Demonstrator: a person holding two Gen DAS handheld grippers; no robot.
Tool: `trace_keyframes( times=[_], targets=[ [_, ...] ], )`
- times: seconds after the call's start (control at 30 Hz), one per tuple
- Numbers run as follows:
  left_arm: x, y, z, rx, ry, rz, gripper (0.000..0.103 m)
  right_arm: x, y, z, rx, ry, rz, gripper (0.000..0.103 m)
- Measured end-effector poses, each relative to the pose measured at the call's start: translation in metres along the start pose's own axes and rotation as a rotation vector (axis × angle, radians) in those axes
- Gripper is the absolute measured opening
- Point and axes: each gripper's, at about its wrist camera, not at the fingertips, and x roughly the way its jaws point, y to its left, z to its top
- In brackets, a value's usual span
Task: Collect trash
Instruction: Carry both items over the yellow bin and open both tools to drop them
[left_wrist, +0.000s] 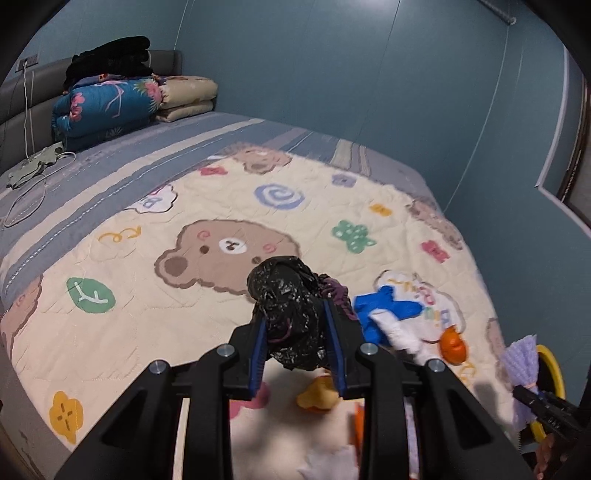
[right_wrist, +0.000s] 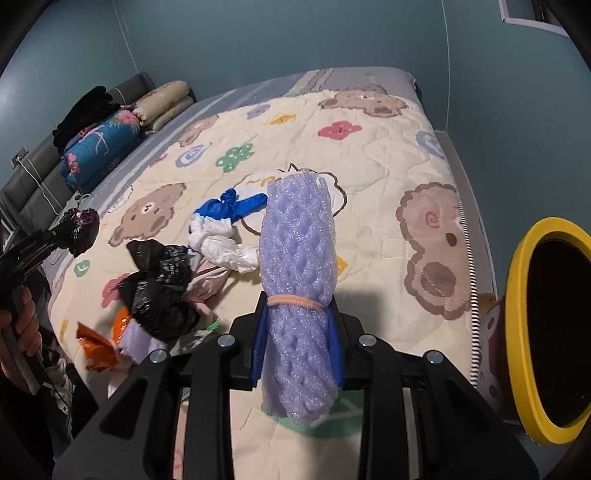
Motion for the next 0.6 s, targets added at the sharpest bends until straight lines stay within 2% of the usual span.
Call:
trace_keyframes(
  times=[0.27, 0.6],
  targets=[
    [-0.033, -0.047, 0.004, 0.026, -0.017, -0.077, 0.027, -0.046, -0.014, -0.001, 0.015, -0.058, 0.006, 0.027],
    [-0.052, -0.143, 0.0, 0.156, -0.019, -0.199, 0.027, -0.099, -0.058, -0.001, 0.066, -0.142, -0.033, 0.027]
  ],
)
